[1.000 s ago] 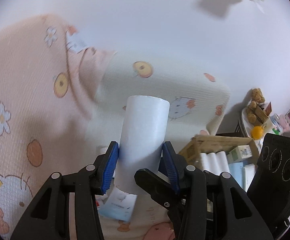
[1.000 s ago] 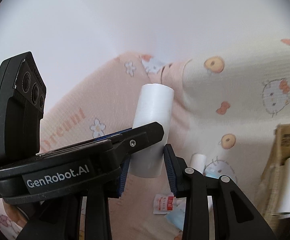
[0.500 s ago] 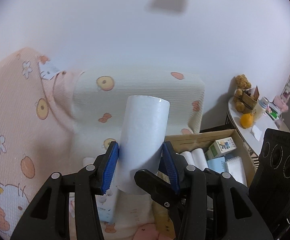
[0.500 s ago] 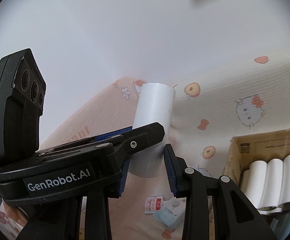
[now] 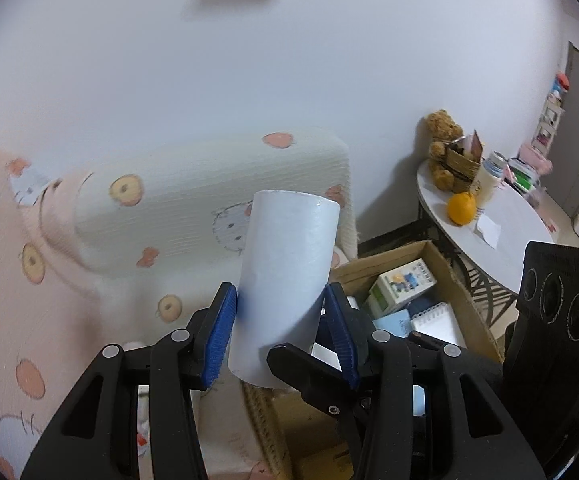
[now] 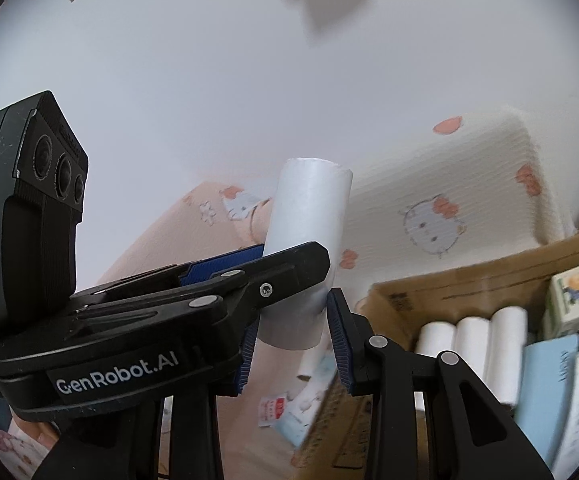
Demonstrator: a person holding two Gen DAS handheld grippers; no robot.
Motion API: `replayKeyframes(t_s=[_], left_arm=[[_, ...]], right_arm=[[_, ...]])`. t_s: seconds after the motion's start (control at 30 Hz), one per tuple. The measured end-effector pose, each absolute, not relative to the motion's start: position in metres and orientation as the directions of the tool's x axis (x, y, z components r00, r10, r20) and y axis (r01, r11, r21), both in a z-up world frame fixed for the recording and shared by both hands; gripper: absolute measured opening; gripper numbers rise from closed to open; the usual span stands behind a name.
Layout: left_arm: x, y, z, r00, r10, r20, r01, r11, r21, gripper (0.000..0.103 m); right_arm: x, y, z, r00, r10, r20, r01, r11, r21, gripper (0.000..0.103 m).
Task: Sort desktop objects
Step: 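Carry the held white rolls over the cardboard box with both grippers and lower them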
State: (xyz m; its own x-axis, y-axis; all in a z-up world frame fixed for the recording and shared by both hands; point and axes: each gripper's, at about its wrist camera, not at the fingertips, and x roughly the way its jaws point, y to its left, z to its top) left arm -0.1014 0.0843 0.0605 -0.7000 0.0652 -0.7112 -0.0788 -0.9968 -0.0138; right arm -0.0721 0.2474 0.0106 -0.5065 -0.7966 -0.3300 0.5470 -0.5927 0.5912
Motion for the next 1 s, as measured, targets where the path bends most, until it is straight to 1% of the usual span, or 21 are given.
replayKeyframes(t_s=[0.1,0.2,0.3,0.4,0.53,0.7,0.9,1.0], left_arm=[[-0.113,0.097,0.063,-0.693,0.086,-0.716,-0.109,-0.994,-0.013,0.050],[-0.128,0.111,0.061,-0.667,0.108,-0.737,-0.126,-0.992,-0.031,0.050],[-0.141,0.129,0.052,-0.630,0.127,-0.766,-0.189,-0.982,-0.007,0.050],[-0.149,0.139,0.034,-0.586,0.132,-0.799,-0.211,-0.978,-0.007,0.049],[-0.160,0.138,0.003,-0.516,0.151,-0.843,-0.180,-0.982,-0.066,0.049],[-0.169,0.132,-0.023,-0.468,0.182,-0.865,-0.134,-0.982,-0.134,0.049],[-0.177,0.121,-0.047,-0.390,0.289,-0.874,-0.063,-0.956,-0.287,0.049],[-0.180,0.116,-0.063,-0.351,0.333,-0.875,0.001,-0.935,-0.355,0.049]], right_arm=[[-0.082,0.258,0.015,-0.523,-0.779,-0.345,0.532,-0.615,0.582,0.032],[-0.095,0.271,0.019,-0.520,-0.762,-0.386,0.518,-0.641,0.567,0.032],[-0.106,0.281,0.018,-0.508,-0.735,-0.449,0.499,-0.676,0.542,0.032],[-0.114,0.285,0.007,-0.475,-0.719,-0.508,0.487,-0.695,0.529,0.032],[-0.124,0.284,-0.017,-0.408,-0.700,-0.586,0.452,-0.713,0.537,0.032],[-0.132,0.279,-0.035,-0.362,-0.657,-0.661,0.424,-0.748,0.511,0.032],[-0.137,0.277,-0.045,-0.317,-0.594,-0.740,0.426,-0.786,0.448,0.032],[-0.144,0.276,-0.051,-0.284,-0.573,-0.769,0.428,-0.793,0.433,0.032]])
